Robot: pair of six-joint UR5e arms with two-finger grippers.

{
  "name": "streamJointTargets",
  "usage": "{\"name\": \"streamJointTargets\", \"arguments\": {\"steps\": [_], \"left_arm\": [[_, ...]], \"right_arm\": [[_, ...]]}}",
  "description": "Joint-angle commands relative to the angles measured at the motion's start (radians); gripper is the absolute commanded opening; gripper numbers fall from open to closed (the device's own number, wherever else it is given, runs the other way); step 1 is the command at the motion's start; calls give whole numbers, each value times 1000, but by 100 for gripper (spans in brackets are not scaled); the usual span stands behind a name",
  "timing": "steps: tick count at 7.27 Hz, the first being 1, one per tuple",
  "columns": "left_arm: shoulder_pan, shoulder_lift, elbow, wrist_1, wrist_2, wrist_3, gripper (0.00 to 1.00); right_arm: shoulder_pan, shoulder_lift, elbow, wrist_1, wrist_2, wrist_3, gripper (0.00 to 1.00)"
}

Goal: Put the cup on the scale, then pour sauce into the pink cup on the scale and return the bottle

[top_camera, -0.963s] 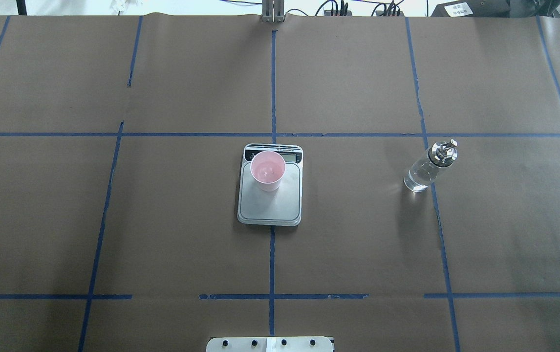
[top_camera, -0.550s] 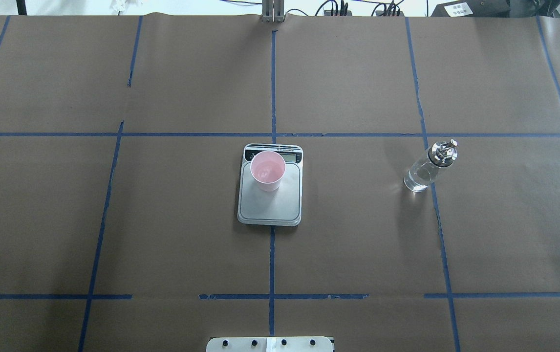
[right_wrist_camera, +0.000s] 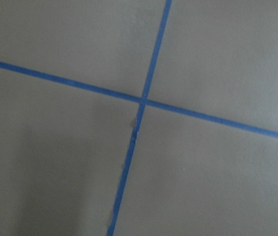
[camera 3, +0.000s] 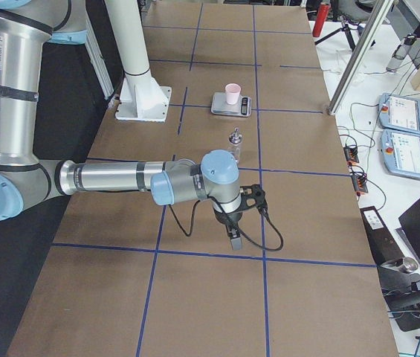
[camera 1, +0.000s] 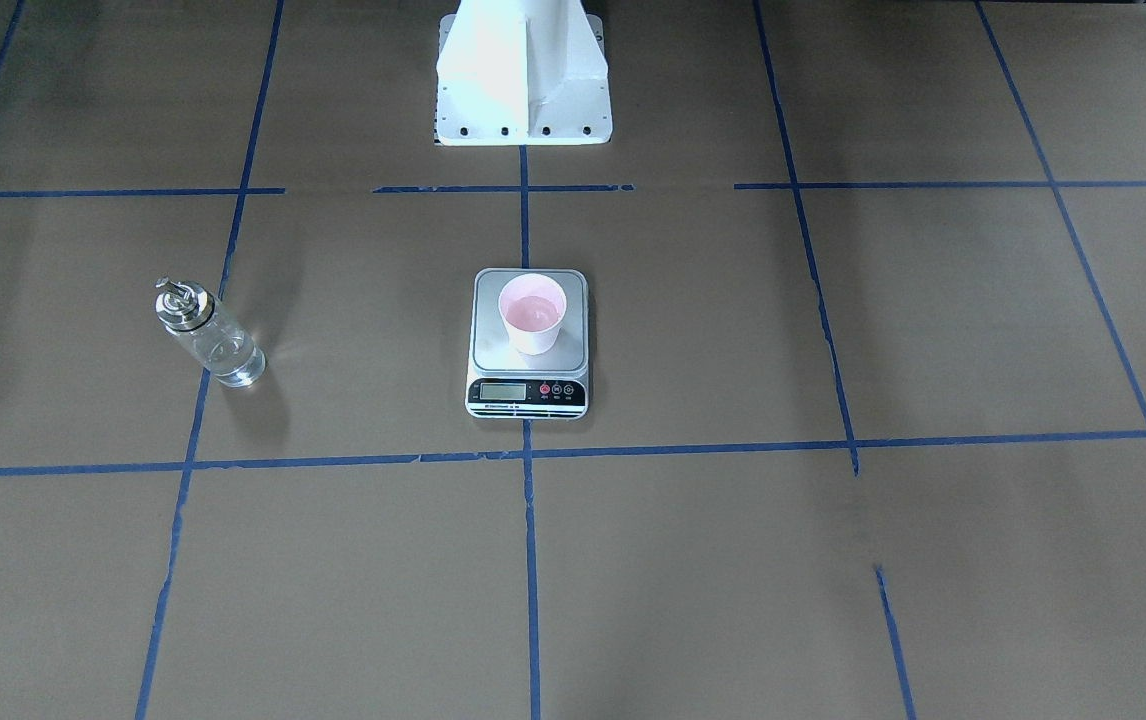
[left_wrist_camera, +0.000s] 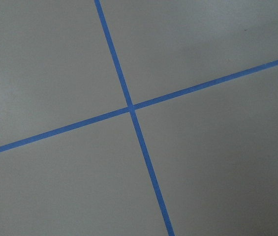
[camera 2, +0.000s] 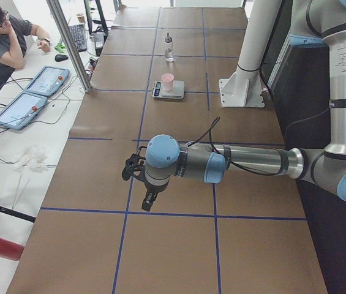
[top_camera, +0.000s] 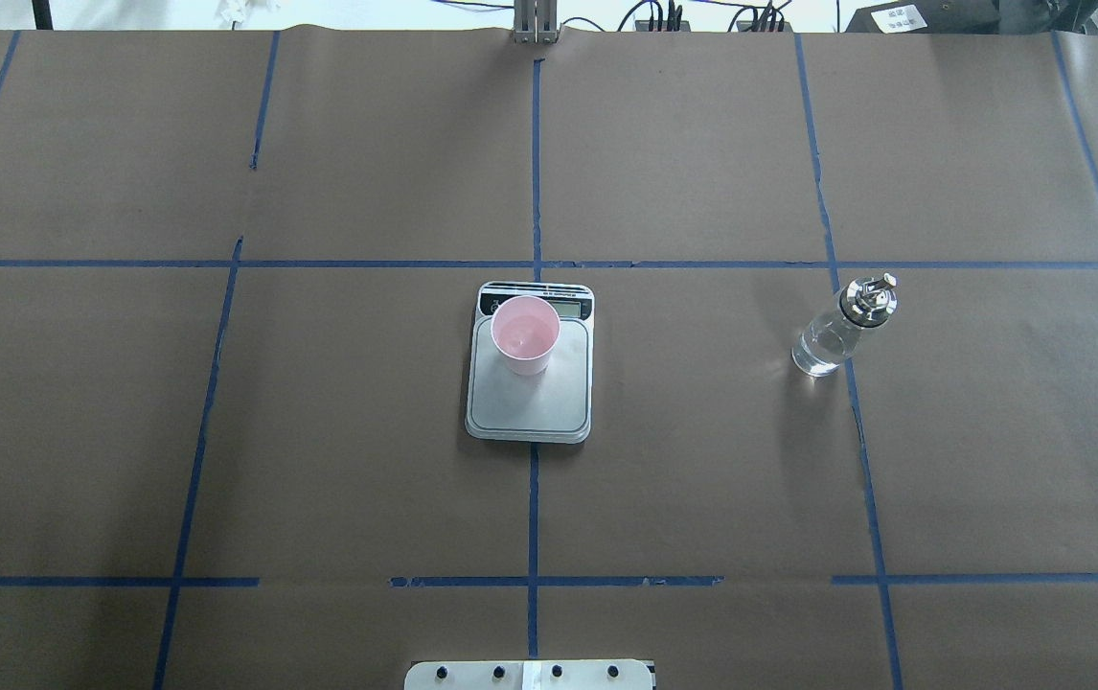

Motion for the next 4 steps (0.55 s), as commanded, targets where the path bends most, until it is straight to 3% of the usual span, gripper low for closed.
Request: {"name": "streamJointTargets", "arguments": {"steps": [1, 3, 4], "left_arm": [[0, 0, 6, 3, 6, 0, 100], [0, 0, 10, 9, 7, -1, 100], [0, 0, 11, 10, 7, -1, 100]], "right_arm": [[1, -15, -50, -13, 0, -16, 100], [1, -12, -36, -25, 17, -5, 100], [-3, 9, -29, -129, 43, -5, 100]]}}
